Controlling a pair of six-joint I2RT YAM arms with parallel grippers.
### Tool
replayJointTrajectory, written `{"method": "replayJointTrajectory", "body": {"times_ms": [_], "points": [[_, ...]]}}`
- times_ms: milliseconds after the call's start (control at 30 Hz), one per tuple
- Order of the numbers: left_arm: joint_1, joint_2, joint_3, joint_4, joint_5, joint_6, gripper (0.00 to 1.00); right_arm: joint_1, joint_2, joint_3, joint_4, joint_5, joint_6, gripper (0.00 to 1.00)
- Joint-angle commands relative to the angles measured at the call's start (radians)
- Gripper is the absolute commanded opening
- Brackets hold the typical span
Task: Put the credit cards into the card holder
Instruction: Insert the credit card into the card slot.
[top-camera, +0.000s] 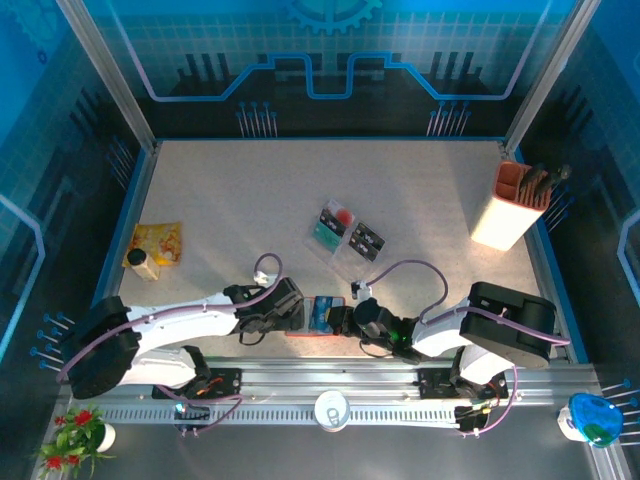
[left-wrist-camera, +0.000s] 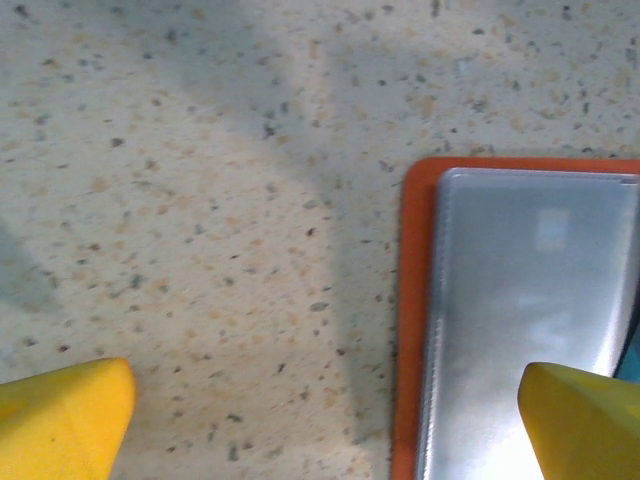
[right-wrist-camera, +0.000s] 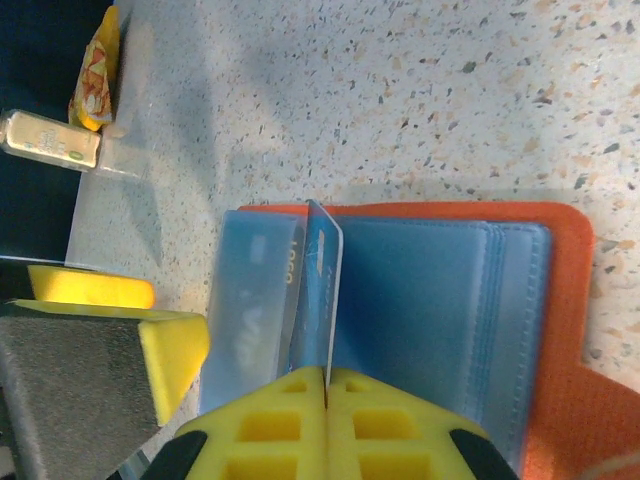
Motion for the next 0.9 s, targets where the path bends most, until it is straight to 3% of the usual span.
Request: {"method": "replayJointTrajectory", "body": {"times_ms": [0,867], "points": [[0.000,-0.020,0.018,-0.094,-0.042,-0.029,0.99,0.010,-0.011,0.010,-0.078,0.001,-0.010,0.00],[-0.001,0.052,-0.086,0.015,0.016,-0.075,0.99,0.010,0.010,0.044,-0.127,-0.020,0.003,0.00]]}}
